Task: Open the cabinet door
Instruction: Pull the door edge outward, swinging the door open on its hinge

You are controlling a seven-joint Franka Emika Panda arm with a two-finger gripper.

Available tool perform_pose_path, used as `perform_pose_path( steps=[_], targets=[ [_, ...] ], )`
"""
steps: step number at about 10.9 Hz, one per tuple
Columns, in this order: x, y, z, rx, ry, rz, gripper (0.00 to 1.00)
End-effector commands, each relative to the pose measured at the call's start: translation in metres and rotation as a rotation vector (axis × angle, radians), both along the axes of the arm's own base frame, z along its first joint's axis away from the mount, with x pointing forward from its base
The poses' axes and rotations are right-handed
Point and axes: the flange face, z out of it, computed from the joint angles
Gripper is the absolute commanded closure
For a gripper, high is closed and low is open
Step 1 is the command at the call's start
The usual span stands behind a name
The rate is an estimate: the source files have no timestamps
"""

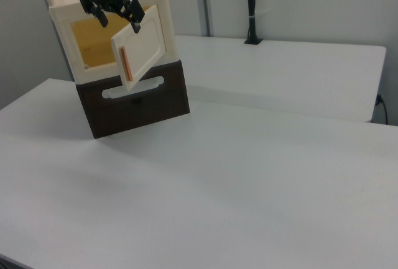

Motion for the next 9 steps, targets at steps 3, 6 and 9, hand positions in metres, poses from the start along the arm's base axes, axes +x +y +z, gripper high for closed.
perform_pose_path(
  steps=[3,6,9],
  targets=[
    [0.021,0.008,-0.035,-0.057,0.009,-0.031,0.00],
    [0.027,-0.037,-0.045,-0.097,0.021,-0.074,0.00],
    [0.027,-0.091,-0.047,-0.139,0.025,-0.151,0.00]
  ],
)
